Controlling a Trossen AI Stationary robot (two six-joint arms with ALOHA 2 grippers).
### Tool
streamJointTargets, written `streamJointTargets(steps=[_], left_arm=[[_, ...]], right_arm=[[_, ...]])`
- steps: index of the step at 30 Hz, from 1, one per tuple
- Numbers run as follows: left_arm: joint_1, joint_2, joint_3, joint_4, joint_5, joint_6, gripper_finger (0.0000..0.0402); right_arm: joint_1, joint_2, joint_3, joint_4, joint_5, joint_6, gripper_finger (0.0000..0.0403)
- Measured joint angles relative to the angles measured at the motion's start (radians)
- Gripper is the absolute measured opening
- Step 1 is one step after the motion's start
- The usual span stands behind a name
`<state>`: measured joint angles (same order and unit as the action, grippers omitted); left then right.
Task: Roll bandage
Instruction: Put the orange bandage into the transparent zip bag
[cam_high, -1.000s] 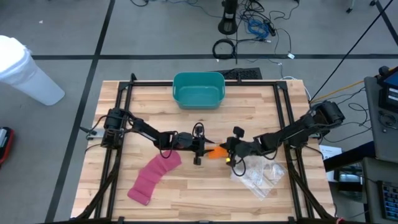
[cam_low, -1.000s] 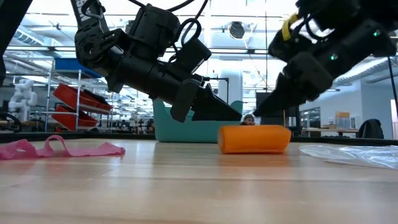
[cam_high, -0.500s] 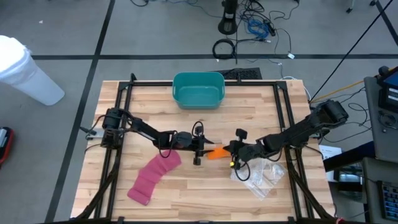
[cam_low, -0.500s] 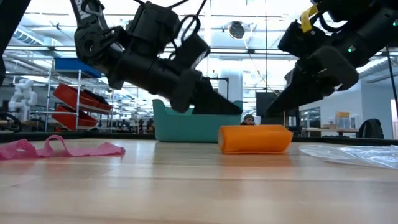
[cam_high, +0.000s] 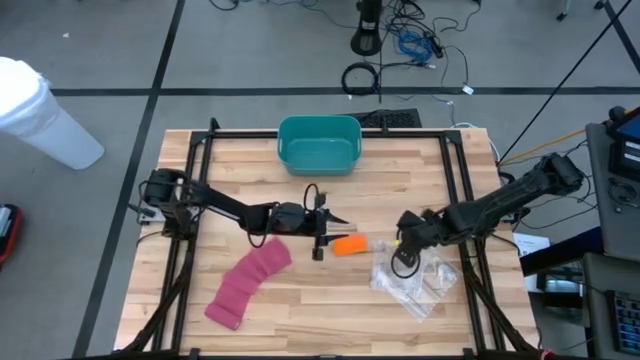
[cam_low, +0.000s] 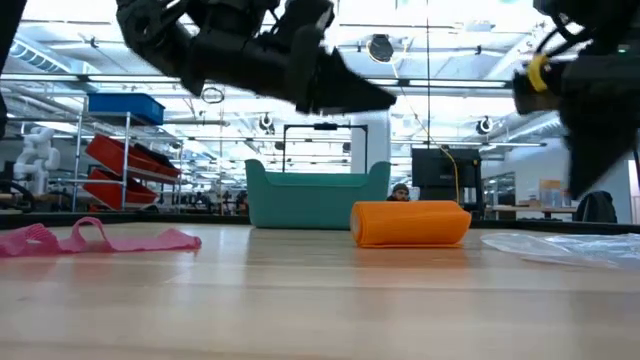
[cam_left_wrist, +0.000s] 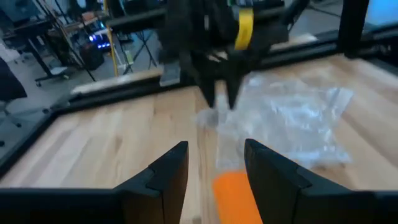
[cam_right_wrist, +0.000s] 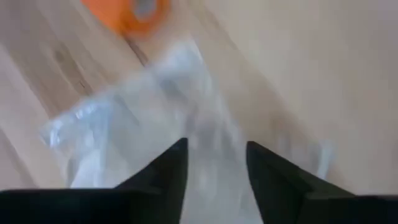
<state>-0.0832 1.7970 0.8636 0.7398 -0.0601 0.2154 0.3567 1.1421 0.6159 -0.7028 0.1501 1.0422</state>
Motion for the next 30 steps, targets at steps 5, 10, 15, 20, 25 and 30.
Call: streamJointTargets(steps=[5,10,15,20,25,30], left_arm=[[0.024,-0.041,0.097,-0.191,0.0,-0.06,0.0164],[0.03,-0.063,0.161,-0.345,0.0,-0.104,0.0164],[0.029,-0.063,0.161,-0.353,0.0,-0.104,0.0164],[0.029,-0.063,0.161,-0.364,0.0,-0.102,0.0164],[0.029,-0.063,0.161,-0.365,0.0,-0.099,0.0164],[0.029,-0.063,0.161,-0.365,0.0,-0.098,0.0164]], right_arm=[[0.077,0.008,0.0,-0.109,-0.087,0.218,0.0199],[0.149,0.007,0.0,-0.116,-0.105,0.332,0.0212],[0.213,0.021,-0.014,-0.111,-0.101,0.43,0.0209],[0.279,0.024,-0.043,-0.048,-0.097,0.536,0.0209],[0.316,0.054,-0.043,-0.011,-0.089,0.58,0.0208],[0.321,0.116,-0.044,0.004,-0.098,0.596,0.0208]])
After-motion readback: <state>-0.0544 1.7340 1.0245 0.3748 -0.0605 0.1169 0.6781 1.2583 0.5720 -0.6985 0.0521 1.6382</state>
